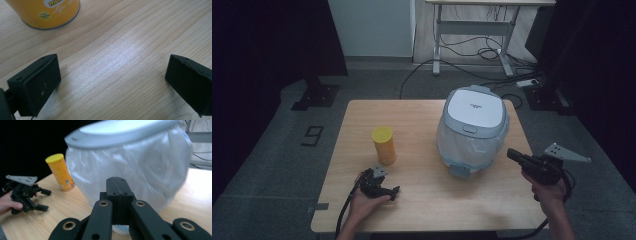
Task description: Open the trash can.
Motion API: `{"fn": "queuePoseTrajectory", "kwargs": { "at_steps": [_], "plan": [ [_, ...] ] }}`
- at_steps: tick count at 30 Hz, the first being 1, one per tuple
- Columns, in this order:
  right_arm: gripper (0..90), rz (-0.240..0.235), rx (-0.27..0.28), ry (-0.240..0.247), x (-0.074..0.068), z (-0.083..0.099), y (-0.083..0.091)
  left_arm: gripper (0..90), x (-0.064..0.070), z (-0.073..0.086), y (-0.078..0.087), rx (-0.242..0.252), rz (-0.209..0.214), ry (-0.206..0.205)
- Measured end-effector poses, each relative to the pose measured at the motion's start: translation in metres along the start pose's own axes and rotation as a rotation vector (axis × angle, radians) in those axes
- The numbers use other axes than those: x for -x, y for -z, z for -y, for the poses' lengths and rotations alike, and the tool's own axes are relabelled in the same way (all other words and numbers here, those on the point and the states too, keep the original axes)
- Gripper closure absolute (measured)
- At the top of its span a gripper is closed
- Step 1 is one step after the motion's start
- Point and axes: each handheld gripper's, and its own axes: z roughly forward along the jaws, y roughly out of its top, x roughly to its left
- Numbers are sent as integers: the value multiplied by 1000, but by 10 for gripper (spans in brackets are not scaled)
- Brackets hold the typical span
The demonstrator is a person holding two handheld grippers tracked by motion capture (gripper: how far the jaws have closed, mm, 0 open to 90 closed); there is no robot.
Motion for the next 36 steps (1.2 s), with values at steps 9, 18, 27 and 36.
{"fn": "queuePoseTrajectory", "kwargs": {
  "at_steps": [9,18,27,36],
  "plan": [
    [893,-72,17,11,-9,-29,-13,0,0,0,0,-1,0,0],
    [893,-95,-8,46,-15,-53,-34,0,0,0,0,-1,0,0],
    [893,-118,-32,59,-20,-61,-54,0,0,0,0,0,0,0],
    [893,-145,-47,73,-28,-68,-72,0,0,0,0,-1,0,-1]
  ]
}}
